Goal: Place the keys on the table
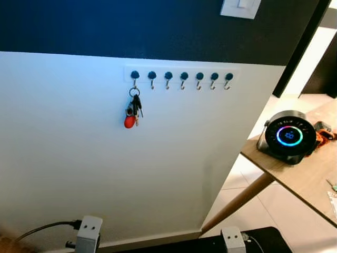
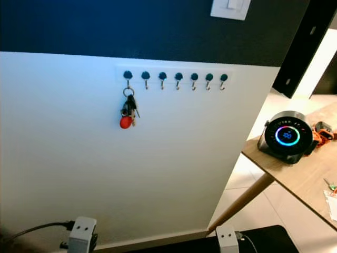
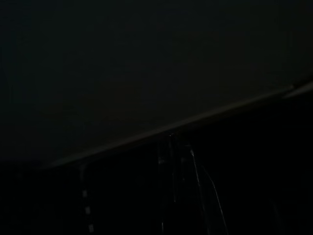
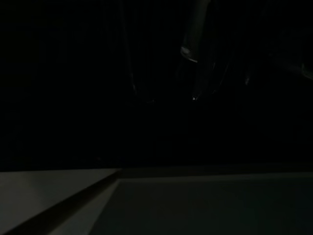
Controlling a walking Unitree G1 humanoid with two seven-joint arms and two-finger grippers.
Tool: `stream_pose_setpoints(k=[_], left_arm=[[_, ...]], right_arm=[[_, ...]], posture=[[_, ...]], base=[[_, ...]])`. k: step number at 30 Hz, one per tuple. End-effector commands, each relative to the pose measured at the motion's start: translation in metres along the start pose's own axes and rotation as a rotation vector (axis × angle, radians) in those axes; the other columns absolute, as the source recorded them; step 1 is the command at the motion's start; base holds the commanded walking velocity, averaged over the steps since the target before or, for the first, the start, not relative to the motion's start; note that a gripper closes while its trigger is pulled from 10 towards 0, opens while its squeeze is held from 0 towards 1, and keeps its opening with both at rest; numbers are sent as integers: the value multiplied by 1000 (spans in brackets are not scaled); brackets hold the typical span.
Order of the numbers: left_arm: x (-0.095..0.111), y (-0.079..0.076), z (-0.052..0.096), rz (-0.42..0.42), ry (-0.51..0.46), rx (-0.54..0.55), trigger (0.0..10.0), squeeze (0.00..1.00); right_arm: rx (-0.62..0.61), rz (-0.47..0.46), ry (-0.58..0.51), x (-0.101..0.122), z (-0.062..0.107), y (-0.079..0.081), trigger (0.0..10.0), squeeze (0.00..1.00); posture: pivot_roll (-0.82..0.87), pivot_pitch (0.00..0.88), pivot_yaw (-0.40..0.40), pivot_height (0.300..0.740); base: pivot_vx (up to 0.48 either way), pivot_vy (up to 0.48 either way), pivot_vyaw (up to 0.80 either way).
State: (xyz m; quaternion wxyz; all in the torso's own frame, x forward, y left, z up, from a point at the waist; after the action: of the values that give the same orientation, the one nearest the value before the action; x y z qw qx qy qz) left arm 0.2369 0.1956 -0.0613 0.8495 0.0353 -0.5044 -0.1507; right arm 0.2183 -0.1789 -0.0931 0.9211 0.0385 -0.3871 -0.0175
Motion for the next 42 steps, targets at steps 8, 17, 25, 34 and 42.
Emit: stream_pose_setpoints(k=[8, 17, 25, 34, 42], left_arm=[[1, -4, -3, -47, 13, 6, 10000, 0], [1, -2, -2, -28, 7, 33, 10000, 0], [3, -1, -2, -21, 2, 40, 10000, 0], [3, -2, -3, -23, 1, 39, 10000, 0], [1, -1, -2, -20, 10, 45, 10000, 0]], right_arm=[[39, 26, -22, 12, -5, 10, 10000, 0], [63, 37, -28, 17, -8, 19, 10000, 0], [90, 78, -23, 16, -8, 25, 10000, 0], [87, 82, -13, 13, -7, 24, 10000, 0], [83, 83, -11, 12, -7, 24, 10000, 0]], posture=[[124, 13, -77, 740], [129, 3, -82, 740], [130, 0, -81, 740], [132, 0, -81, 740], [134, 1, -79, 740]], base=[[0, -60, 0], [0, -267, 0], [0, 0, 0], [0, 0, 711], [0, 0, 800]])
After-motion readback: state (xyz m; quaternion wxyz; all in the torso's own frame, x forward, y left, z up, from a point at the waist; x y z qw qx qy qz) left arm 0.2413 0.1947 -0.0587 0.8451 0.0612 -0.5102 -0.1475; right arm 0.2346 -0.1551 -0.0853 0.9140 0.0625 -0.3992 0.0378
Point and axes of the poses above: a point about 5 cm out from each wrist's last joint towards the gripper, its own z axis pointing back from the gripper into the wrist, its own x axis along the axis of the wrist's last joint, y = z × x, the point moved 3 cm from there along -z, pointing out of the wrist towards the gripper, and after that the axes turned 7 degrees about -z, right-handed, at the moved point
